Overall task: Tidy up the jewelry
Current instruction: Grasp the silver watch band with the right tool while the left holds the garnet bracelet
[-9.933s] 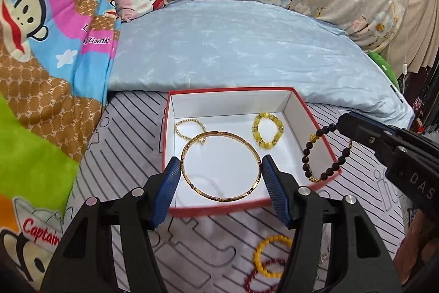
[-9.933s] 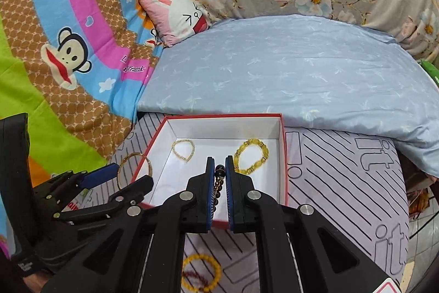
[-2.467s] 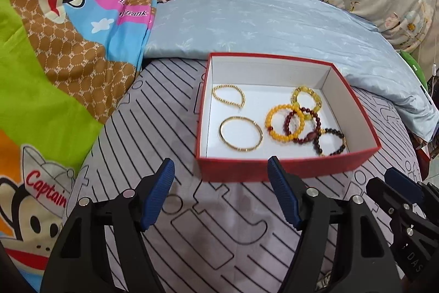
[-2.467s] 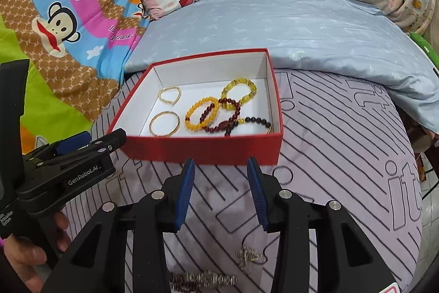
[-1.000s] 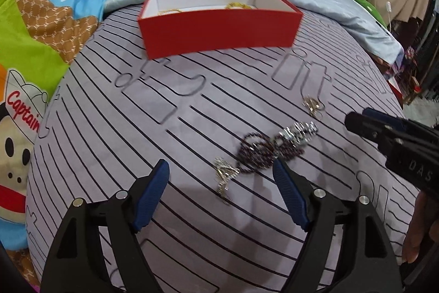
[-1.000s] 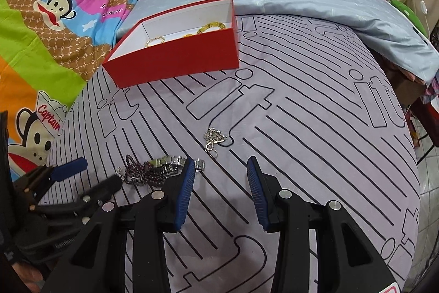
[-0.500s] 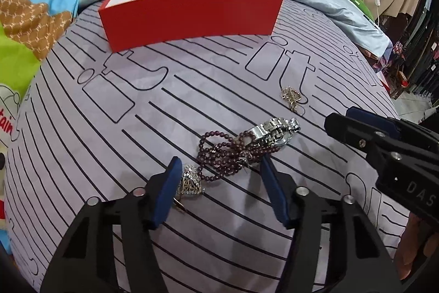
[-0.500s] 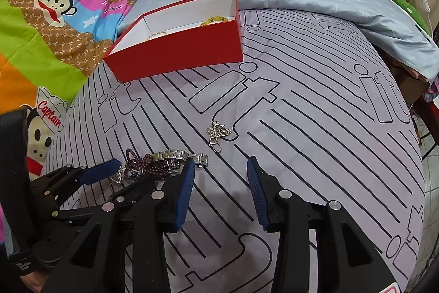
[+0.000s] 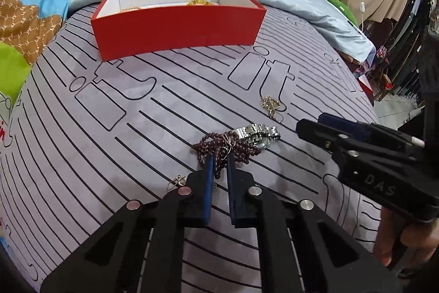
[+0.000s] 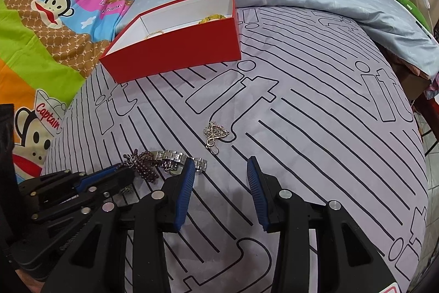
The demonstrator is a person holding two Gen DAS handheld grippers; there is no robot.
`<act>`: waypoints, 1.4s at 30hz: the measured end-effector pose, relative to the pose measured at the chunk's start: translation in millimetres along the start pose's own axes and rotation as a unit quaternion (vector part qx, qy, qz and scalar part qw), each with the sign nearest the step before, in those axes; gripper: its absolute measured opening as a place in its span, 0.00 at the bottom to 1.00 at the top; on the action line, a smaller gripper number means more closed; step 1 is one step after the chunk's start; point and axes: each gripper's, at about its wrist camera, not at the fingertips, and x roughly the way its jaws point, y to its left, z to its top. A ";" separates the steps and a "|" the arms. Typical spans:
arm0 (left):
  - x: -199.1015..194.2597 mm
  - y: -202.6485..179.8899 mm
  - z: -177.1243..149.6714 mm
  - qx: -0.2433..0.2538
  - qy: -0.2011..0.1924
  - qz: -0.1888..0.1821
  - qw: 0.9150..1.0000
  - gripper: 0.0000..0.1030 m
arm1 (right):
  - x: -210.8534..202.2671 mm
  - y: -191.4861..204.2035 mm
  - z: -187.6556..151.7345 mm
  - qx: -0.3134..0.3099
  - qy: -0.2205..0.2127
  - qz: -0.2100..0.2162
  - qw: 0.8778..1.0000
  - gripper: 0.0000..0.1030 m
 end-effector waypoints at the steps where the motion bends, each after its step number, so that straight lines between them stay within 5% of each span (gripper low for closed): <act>1: -3.4 1.3 1.0 -0.002 -0.003 0.001 1.000 0.03 | 0.0 0.7 0.7 -0.001 0.000 0.001 1.000 0.38; 27: -47.3 76.7 21.1 -0.091 -0.051 0.049 0.993 0.03 | 12.8 5.8 5.4 -0.008 0.009 0.014 1.000 0.36; 42: -41.2 81.3 25.2 -0.097 -0.045 0.048 0.993 0.03 | 17.1 15.6 6.6 -0.023 0.018 0.043 0.999 0.35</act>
